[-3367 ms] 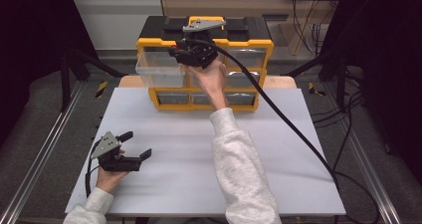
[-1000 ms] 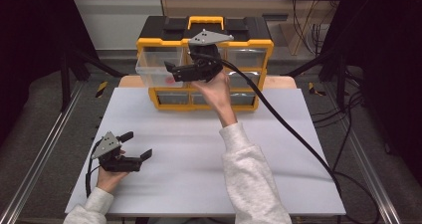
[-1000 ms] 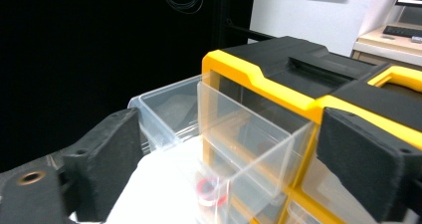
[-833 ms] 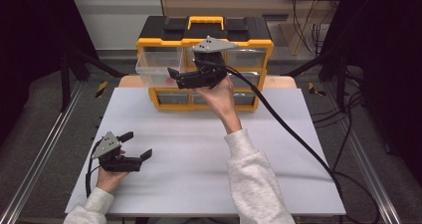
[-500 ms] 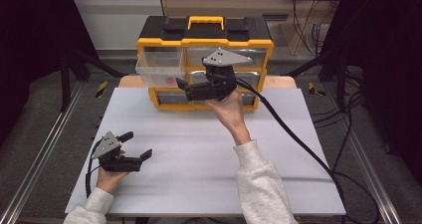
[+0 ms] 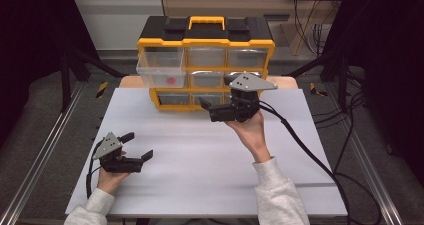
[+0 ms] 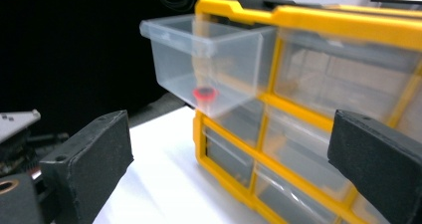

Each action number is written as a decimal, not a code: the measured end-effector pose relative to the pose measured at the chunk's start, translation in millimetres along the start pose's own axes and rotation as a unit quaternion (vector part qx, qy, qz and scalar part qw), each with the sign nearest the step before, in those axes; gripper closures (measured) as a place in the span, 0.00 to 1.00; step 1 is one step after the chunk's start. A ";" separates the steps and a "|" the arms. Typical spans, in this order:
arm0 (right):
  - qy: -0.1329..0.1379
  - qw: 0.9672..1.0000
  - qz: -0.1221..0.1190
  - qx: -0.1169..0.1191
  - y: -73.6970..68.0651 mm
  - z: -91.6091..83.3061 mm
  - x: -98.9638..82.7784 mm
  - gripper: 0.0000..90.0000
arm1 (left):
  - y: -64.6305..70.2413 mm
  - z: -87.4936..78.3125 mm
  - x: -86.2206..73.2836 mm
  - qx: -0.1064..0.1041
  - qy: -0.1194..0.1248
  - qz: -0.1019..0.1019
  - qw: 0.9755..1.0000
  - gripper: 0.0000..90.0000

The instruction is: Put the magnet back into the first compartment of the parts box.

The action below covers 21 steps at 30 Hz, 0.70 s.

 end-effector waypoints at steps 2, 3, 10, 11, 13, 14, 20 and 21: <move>-0.005 1.000 -0.001 -0.003 1.8 -6.7 -7.5 0.04 | 0.2 -0.4 0.1 0.001 -0.001 0.002 1.000 0.01; -0.006 1.000 -0.001 -0.006 2.8 -10.1 -11.1 0.04 | 0.3 -0.5 0.1 0.001 0.000 0.002 1.000 0.01; -0.010 1.000 0.016 -0.016 6.6 -31.8 -39.9 0.04 | 0.0 -0.2 0.0 0.001 -0.001 0.001 1.000 0.01; -0.012 1.000 0.018 -0.016 6.9 -34.0 -44.6 0.04 | 0.0 0.0 0.0 0.001 0.000 0.000 1.000 0.01; -0.015 1.000 0.021 -0.016 7.3 -38.0 -53.6 0.04 | 0.0 -0.2 0.0 0.001 -0.001 0.001 1.000 0.01; -0.017 0.999 0.022 -0.016 7.5 -39.9 -58.0 0.04 | 0.1 -0.2 0.0 0.001 -0.001 0.002 1.000 0.01; -0.025 0.999 0.036 -0.013 7.2 -49.7 -83.2 0.04 | 0.2 -0.4 0.1 0.001 -0.001 0.002 1.000 0.01; -0.027 0.999 0.036 -0.016 6.9 -51.3 -87.7 0.04 | 0.1 -0.4 0.1 0.001 -0.001 0.002 1.000 0.01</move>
Point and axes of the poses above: each handheld gripper's, and its own axes: z roughly forward along the jaws, x roughly out of its top, y roughly to its right, the point moved 3 cm from there along z, roughly forward along the jaws, and after that the axes turned 14 degrees about -z, right-handed, at the moved point
